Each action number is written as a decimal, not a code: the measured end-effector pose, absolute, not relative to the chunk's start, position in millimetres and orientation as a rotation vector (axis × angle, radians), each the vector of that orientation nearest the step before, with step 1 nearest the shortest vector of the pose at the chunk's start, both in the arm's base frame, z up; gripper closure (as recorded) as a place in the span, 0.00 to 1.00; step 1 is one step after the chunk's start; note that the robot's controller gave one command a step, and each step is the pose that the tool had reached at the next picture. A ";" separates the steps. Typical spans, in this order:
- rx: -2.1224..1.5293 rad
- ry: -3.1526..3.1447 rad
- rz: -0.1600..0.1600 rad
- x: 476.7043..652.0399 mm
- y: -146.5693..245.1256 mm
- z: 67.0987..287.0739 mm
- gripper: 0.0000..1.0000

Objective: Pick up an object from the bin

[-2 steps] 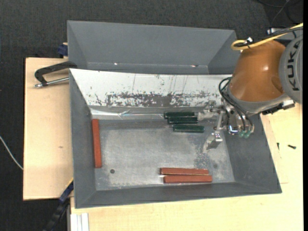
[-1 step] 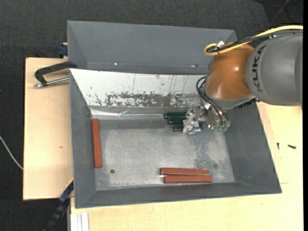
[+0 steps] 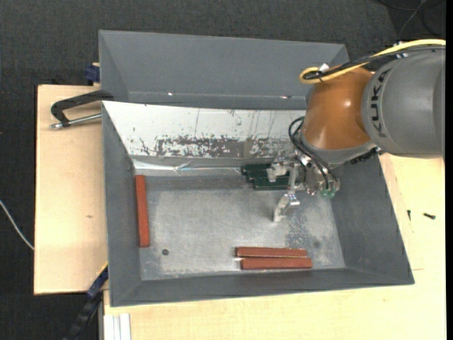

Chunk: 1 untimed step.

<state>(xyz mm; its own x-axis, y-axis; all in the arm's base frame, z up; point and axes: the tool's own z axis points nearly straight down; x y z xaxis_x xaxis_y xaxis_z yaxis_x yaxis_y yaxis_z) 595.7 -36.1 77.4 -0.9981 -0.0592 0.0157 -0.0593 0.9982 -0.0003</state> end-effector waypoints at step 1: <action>0.091 -3.166 0.002 604.6 -35.2 81.3 1.00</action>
Offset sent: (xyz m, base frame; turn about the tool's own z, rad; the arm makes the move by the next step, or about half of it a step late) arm 0.0000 0.0000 0.0000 0.0000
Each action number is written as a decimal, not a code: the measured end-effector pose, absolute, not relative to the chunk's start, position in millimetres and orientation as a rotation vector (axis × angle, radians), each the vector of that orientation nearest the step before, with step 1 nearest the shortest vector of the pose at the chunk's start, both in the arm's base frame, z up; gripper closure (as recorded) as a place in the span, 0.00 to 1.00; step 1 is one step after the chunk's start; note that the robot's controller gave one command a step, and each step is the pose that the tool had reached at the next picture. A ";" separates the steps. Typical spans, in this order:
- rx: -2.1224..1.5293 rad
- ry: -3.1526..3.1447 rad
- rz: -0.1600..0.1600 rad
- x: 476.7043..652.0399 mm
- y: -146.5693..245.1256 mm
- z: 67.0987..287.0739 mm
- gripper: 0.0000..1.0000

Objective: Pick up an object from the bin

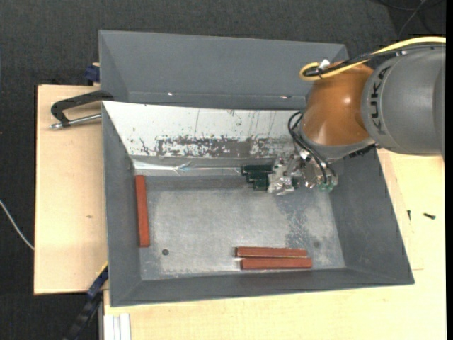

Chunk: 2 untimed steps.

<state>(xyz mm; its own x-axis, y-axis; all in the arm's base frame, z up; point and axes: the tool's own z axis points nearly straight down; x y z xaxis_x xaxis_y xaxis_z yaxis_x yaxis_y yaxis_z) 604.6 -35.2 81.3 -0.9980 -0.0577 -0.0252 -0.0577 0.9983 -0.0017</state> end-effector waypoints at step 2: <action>-0.094 3.154 0.000 596.0 -35.8 77.4 0.00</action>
Offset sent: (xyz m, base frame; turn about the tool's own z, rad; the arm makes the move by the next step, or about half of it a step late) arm 0.0000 0.0000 0.0000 0.0000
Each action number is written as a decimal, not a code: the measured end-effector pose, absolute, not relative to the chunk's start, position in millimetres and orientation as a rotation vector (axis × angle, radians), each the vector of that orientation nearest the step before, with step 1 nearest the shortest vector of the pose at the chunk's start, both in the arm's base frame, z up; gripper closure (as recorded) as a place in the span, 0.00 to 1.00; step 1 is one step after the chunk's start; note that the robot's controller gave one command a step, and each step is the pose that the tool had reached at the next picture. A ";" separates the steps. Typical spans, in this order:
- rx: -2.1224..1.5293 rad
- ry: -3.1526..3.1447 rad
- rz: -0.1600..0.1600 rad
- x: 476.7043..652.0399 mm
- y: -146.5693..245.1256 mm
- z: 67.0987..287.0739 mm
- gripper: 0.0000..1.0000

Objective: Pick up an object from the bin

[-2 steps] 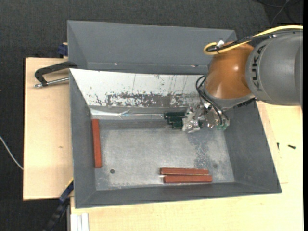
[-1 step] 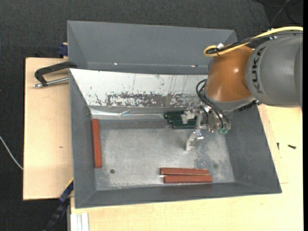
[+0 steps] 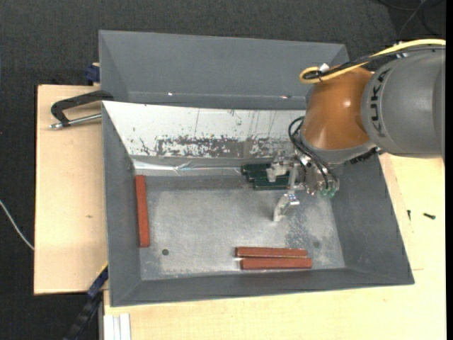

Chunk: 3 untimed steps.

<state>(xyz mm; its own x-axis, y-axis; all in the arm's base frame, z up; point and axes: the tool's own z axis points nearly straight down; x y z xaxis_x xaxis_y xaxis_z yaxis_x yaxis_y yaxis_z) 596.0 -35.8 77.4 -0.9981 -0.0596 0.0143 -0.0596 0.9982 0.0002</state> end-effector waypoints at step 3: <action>0.408 -3.121 -0.001 589.1 -36.9 154.0 0.00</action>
Offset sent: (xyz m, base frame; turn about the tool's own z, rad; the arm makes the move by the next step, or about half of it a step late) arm 0.0062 0.0287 0.0108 -0.0232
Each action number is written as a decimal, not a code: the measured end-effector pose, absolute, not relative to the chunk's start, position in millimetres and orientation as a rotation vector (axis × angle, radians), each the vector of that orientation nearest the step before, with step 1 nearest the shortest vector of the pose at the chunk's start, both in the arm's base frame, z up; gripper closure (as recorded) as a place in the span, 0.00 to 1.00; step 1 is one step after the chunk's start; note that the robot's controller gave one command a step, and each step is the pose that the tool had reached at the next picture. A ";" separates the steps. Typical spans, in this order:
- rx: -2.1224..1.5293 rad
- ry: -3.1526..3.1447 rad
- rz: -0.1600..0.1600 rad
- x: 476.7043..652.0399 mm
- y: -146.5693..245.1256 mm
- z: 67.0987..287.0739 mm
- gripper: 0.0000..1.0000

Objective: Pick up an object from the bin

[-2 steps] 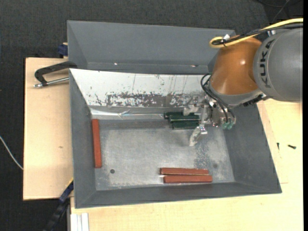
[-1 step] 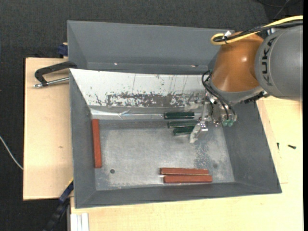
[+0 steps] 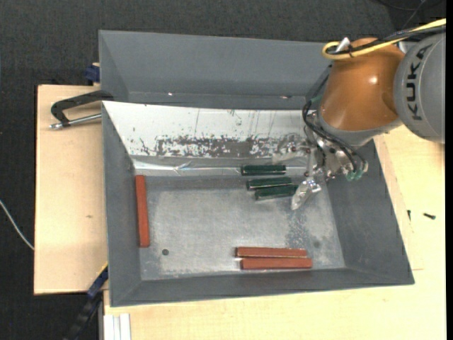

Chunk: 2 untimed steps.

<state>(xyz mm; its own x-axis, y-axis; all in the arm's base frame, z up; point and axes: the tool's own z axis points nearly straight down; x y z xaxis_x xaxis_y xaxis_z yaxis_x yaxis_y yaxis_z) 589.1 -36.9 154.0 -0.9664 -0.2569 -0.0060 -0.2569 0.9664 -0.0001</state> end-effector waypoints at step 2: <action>-0.415 3.128 0.001 599.5 -49.2 75.9 0.00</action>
Offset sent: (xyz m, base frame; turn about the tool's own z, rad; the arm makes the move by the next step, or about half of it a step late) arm 0.0000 0.0000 0.0000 0.0000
